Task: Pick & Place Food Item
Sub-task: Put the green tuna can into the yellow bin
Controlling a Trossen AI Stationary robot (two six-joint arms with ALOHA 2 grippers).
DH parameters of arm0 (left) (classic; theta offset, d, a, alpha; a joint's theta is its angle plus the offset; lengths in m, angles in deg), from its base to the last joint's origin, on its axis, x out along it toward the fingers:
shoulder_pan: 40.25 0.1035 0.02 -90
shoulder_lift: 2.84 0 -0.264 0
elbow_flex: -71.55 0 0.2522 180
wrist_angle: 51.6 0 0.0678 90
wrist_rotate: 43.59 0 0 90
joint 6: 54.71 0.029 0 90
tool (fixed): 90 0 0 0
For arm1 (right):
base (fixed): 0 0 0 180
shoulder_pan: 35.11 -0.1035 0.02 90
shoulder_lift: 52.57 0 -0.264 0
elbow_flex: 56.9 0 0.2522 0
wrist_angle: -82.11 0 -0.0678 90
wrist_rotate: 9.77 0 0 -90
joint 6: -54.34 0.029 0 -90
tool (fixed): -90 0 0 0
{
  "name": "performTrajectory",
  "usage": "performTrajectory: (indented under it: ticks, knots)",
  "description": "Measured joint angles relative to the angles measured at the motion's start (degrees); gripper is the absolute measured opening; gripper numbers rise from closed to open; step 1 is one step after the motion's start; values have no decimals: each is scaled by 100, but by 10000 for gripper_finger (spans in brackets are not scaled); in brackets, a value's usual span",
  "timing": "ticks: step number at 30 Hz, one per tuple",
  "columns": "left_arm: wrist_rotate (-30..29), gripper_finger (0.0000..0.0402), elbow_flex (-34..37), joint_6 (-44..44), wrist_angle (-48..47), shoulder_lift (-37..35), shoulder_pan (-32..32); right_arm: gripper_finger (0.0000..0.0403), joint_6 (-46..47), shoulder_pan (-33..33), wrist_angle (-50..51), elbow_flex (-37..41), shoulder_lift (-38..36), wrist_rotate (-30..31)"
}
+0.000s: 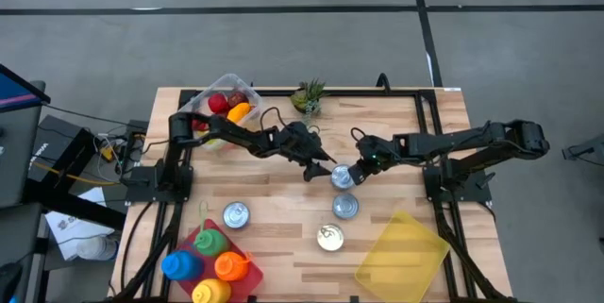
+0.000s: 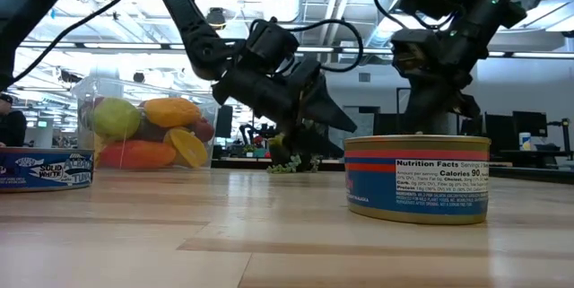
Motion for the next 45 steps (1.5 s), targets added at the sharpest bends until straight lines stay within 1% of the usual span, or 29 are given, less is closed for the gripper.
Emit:
performTrajectory:
  ticks: [5, 8, 10, 13, 15, 20, 22, 24, 26, 27, 29, 31, 32, 37, 40, 45]
  knots:
    - [422, 329, 7, -44, -78, 80, 31, 0, 252, -2, 152, 0, 2, -23]
    - [438, 328, 3, -47, -24, 45, 3, 2, 390, 45, 418, -2, 2, -227]
    - [459, 328, 3, -127, -49, 37, 1, 12, 543, 43, 390, -4, 40, -254]
    - [459, 328, 3, -200, -84, 37, 1, 45, 686, 140, 407, -4, 95, -195]
    - [458, 328, 3, -211, -96, 34, 1, 76, 692, 251, 362, -5, 121, -164]
    - [457, 328, 3, -214, -135, 33, 1, 151, 620, 422, 227, -11, 467, -221]
    - [457, 328, 3, -214, -136, 31, 1, 171, 601, 426, 231, -4, 733, -333]
    - [456, 328, 3, -214, -157, 26, 1, 181, 620, 399, 106, -13, 994, -444]
    - [455, 328, 3, -214, -201, 26, 1, 174, 689, 401, -25, -36, 1173, -490]
    - [455, 328, 3, -217, -236, 26, 1, 160, 771, 399, -94, -35, 1229, -532]
    - [455, 328, 3, -217, -289, 26, 1, 108, 793, 404, -188, -44, 1276, -677]
    - [455, 328, 3, -217, -319, 26, 1, 38, 665, 409, -236, -75, 1281, -721]
    - [453, 328, 3, -217, -330, 26, 1, 21, 597, 406, -245, -93, 1276, -714]
    - [453, 328, 3, -216, -366, 26, 1, 5, 620, 436, -301, -107, 1271, -723]
    - [453, 328, 1, -229, -376, 61, 1, 2, 597, 423, -396, -103, 1276, -683]
    - [459, 328, 7, -608, -414, 214, 4, 0, 487, 196, -408, -164, 1184, -166]
